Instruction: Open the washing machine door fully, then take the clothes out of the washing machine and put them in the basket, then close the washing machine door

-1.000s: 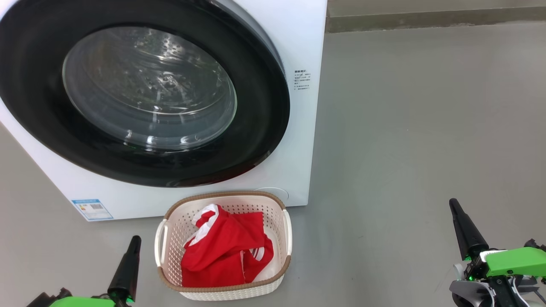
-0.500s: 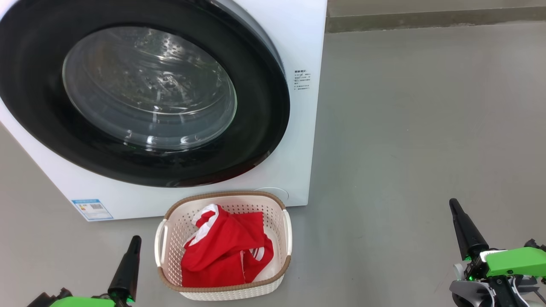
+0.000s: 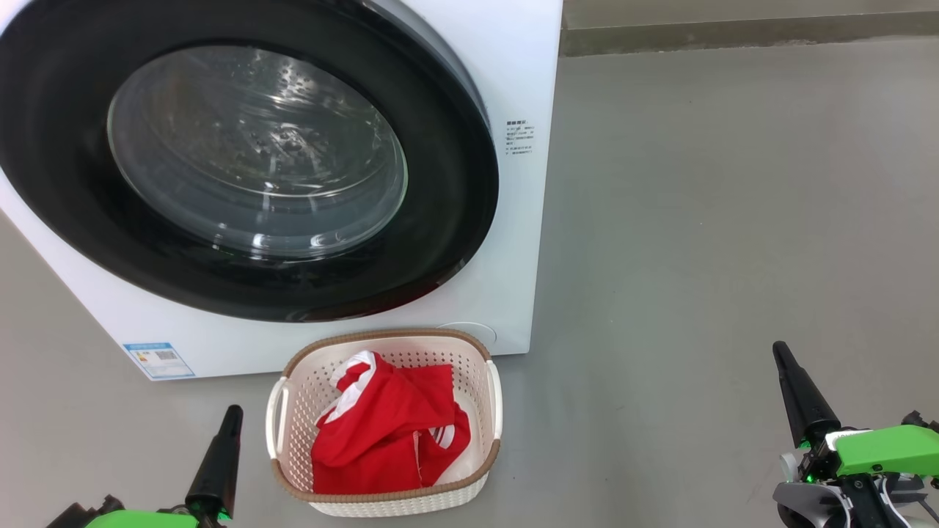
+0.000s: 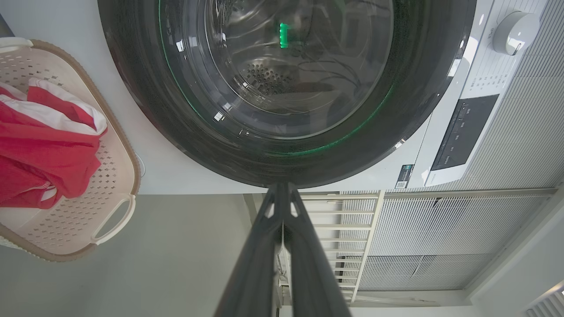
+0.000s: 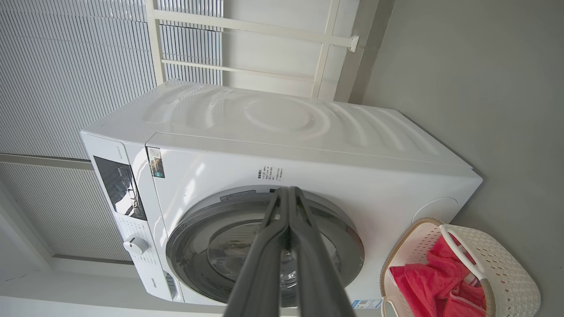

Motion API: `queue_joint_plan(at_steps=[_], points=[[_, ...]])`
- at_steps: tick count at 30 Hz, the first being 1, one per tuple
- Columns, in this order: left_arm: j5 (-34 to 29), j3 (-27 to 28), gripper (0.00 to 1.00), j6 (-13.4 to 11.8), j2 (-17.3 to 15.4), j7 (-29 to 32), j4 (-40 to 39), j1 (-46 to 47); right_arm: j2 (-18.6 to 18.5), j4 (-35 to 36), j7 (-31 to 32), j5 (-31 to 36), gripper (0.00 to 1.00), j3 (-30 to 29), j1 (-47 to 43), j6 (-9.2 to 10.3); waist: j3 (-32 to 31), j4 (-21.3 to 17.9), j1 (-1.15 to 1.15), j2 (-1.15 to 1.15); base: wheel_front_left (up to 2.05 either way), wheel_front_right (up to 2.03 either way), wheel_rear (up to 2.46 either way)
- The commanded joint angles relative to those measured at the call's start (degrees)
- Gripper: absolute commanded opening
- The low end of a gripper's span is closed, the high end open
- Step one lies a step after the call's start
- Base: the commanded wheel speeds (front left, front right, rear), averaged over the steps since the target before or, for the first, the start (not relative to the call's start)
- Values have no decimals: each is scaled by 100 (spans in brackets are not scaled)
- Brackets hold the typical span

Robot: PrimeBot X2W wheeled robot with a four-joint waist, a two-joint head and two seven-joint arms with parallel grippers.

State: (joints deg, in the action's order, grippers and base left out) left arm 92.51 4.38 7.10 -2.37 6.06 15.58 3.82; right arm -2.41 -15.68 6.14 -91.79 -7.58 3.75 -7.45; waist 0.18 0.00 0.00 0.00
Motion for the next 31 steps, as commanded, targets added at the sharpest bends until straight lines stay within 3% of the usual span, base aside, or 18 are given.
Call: queue_joint_plan(at_steps=[1,31], points=[[-29,208,0,39,-60,37,-154,236,-47,166,39,-33,0,100,243,-3,0,0,0,0,0,0,0],[-34,213,0,39,-56,42,-154,237,-47,166,40,-33,0,99,243,-3,0,0,0,0,0,0,0]])
